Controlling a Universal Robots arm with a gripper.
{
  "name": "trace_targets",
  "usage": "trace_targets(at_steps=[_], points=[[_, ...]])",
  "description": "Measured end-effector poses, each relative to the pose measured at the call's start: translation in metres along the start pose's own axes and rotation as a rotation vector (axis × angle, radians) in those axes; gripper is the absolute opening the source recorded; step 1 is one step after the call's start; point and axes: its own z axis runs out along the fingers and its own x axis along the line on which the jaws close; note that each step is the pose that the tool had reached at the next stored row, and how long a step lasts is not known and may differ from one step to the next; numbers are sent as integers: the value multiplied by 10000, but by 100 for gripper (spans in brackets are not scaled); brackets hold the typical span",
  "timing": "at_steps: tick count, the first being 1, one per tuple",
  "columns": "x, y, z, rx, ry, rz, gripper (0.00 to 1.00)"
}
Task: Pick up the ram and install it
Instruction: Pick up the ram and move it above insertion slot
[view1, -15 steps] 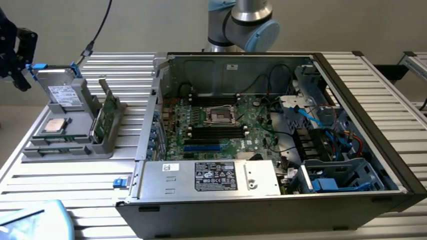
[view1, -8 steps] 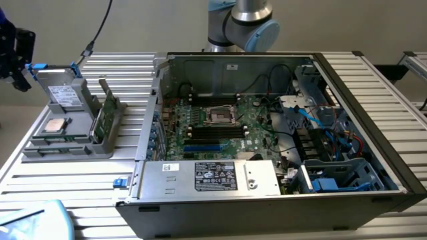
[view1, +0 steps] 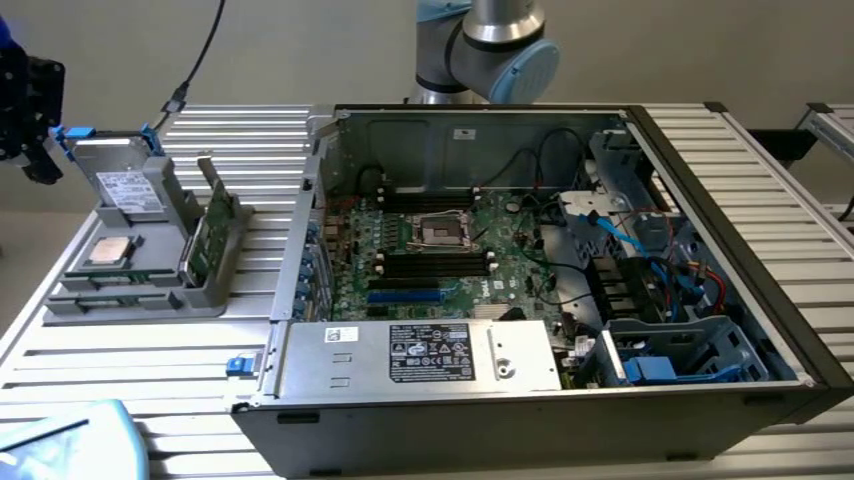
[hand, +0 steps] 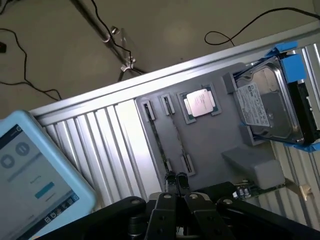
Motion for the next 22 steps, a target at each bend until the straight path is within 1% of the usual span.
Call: trace_targets(at_steps=[17, 22], points=[[0, -1, 15, 37, 157, -3094, 11], [0, -1, 15, 38, 161, -3156, 11]])
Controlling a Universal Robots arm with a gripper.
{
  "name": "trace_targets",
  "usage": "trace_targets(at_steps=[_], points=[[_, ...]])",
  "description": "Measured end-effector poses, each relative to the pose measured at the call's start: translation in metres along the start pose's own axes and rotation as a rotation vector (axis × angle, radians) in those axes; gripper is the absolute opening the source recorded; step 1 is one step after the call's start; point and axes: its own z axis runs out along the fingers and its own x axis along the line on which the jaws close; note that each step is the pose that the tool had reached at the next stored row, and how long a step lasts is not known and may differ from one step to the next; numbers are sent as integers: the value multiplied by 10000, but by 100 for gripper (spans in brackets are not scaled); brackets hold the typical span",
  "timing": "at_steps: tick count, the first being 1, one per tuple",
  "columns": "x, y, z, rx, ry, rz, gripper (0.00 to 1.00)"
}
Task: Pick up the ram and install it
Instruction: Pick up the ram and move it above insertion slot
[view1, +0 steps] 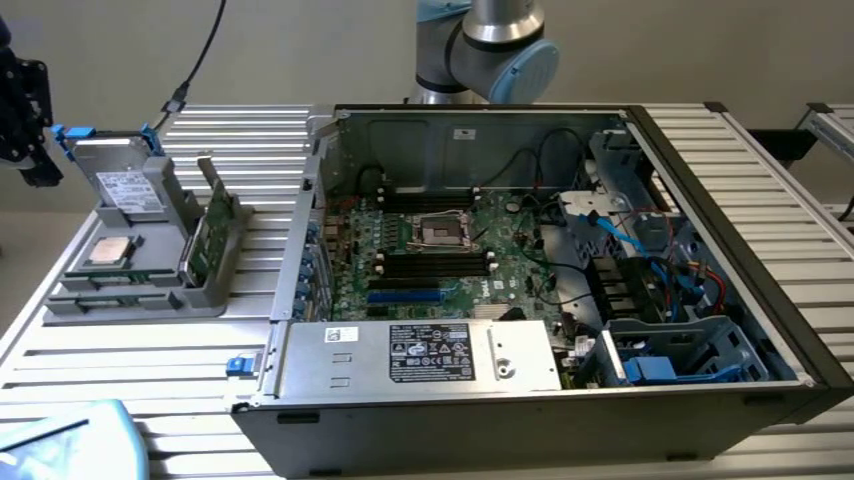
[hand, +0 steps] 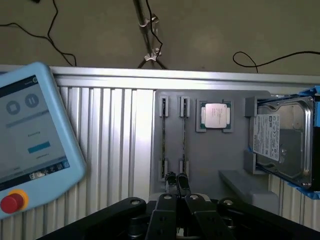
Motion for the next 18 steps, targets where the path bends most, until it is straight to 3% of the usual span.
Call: trace_targets(at_steps=[1, 3, 5, 6, 10, 18], points=[[0, 0, 0, 1, 0, 0, 12], [0, 0, 0, 0, 0, 0, 24], [0, 0, 0, 0, 0, 0, 24], [0, 0, 0, 0, 0, 0, 31], [0, -1, 6, 0, 0, 0, 31], [-2, -8, 150, 2, 5, -103, 31]])
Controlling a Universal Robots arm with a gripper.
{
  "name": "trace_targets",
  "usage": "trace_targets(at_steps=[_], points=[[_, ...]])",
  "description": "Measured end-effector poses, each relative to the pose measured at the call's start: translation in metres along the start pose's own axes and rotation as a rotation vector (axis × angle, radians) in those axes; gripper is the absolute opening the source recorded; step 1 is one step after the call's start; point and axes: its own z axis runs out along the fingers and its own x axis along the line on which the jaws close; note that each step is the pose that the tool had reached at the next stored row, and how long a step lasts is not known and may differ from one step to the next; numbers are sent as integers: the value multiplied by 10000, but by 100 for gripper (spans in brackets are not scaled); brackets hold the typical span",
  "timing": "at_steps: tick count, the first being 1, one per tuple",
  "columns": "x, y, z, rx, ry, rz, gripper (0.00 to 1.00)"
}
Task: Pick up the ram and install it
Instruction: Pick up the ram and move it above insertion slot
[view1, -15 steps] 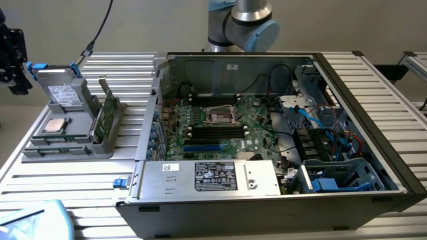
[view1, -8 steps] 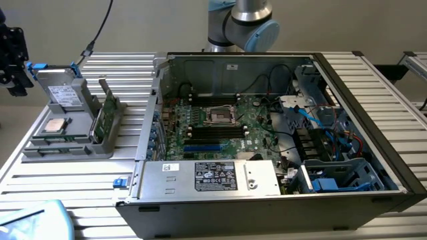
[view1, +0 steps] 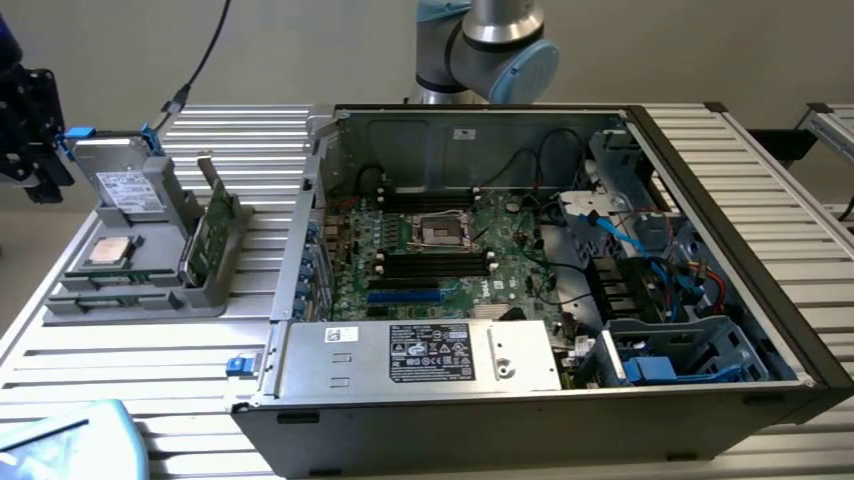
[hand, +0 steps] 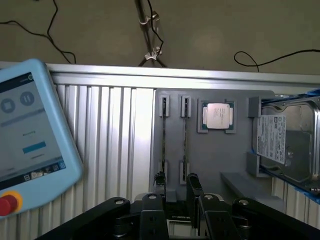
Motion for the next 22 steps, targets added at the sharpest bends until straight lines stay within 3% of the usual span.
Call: trace_targets(at_steps=[22], points=[[19, -26, 398, 5, 24, -450, 31]])
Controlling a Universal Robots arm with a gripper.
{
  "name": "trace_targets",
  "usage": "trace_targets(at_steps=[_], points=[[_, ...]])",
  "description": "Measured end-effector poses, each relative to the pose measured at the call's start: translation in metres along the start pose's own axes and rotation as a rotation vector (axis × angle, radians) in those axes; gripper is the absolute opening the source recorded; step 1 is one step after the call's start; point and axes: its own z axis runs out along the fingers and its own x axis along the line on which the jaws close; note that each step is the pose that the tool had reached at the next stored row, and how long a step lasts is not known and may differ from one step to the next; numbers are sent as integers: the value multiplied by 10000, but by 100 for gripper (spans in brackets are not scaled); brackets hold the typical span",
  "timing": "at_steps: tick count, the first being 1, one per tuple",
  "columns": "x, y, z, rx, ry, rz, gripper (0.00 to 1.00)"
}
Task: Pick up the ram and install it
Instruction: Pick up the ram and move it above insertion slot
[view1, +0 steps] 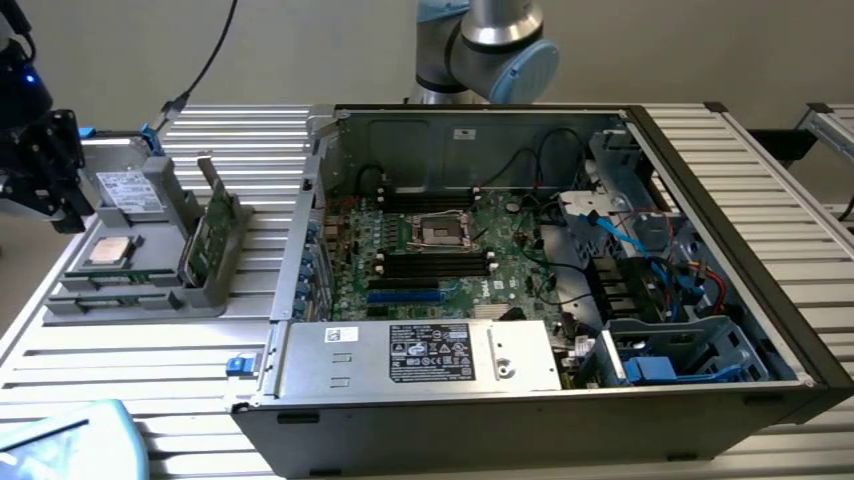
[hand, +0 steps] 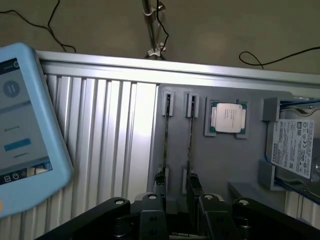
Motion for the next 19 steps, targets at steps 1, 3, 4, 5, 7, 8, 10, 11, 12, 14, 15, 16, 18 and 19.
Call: trace_targets(at_steps=[1, 3, 4, 5, 7, 8, 10, 11, 12, 14, 15, 16, 18, 19], points=[[4, -1, 18, 1, 1, -25, 31], [13, -1, 54, 0, 4, -75, 31], [17, -2, 72, 1, 5, -99, 31], [23, -2, 90, 1, 7, -124, 31], [33, -3, 128, 2, 9, -173, 31], [38, -4, 146, 3, 10, -197, 31], [49, -5, 183, 4, 12, -245, 31], [55, -5, 202, 3, 14, -269, 31], [60, -6, 219, 3, 15, -289, 31], [71, -7, 255, 4, 16, -326, 31], [77, -7, 275, 5, 17, -342, 31], [83, -7, 293, 4, 18, -354, 31], [95, -8, 329, 4, 20, -371, 31], [102, -9, 348, 5, 20, -376, 31]])
